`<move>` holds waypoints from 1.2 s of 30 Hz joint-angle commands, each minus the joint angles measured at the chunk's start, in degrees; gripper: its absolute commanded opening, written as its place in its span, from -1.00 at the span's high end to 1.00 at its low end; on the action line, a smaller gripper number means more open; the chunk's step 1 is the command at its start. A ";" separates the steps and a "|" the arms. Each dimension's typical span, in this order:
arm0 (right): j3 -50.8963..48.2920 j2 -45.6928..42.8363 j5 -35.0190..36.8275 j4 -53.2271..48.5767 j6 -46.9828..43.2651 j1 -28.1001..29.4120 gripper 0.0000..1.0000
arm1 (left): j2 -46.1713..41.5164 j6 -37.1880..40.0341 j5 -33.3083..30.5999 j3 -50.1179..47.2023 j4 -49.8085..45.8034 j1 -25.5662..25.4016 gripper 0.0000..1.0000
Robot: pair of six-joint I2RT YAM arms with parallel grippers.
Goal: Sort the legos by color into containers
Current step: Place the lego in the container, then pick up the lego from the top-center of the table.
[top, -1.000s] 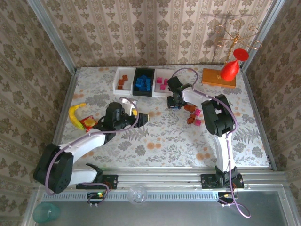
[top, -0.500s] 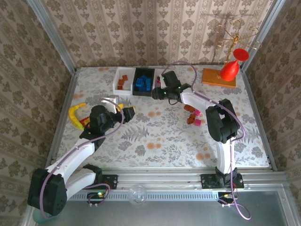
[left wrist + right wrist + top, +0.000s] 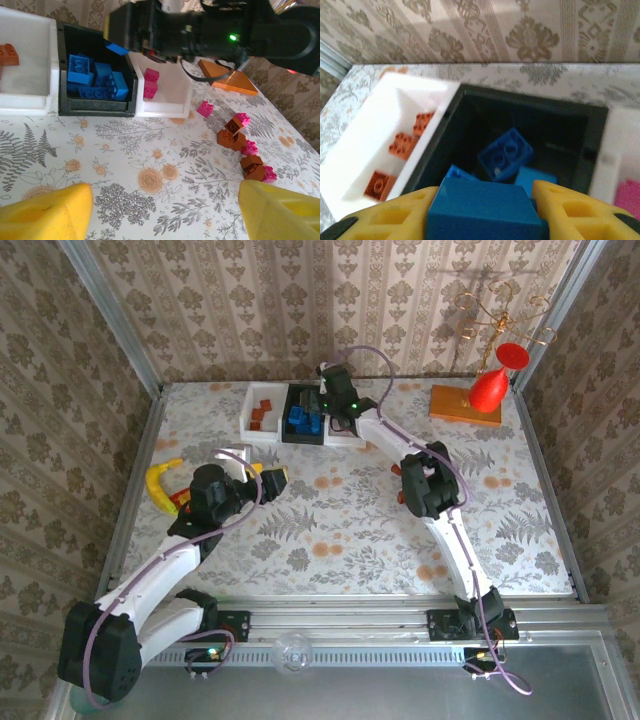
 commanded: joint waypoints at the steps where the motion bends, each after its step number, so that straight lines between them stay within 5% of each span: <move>1: 13.67 3.99 1.21 -9.36 -0.94 -0.30 -0.11 | 0.75 -0.61 2.72 1.69 -1.21 -0.26 -0.55; 6: 8.67 -3.72 0.82 -13.53 -4.58 -0.31 -0.40 | 2.97 0.91 3.80 3.22 -2.41 -1.70 -0.55; 14: -37.88 -34.30 8.53 -3.83 -9.49 -2.42 -0.56 | 5.78 1.15 5.05 7.14 -3.92 -4.89 -0.55; 19: -50.97 -41.94 11.47 -8.43 -9.45 -8.63 -0.59 | 11.63 3.16 8.44 11.54 -2.21 -8.37 -0.55; 28: -44.75 -32.69 11.49 -19.87 -14.80 -14.76 -0.59 | 23.47 7.49 10.28 20.34 -1.56 -14.35 -0.54; 36: -34.05 -21.95 7.10 -28.10 -18.20 -15.39 -0.52 | 25.10 6.50 7.38 20.17 -0.08 -15.29 -0.53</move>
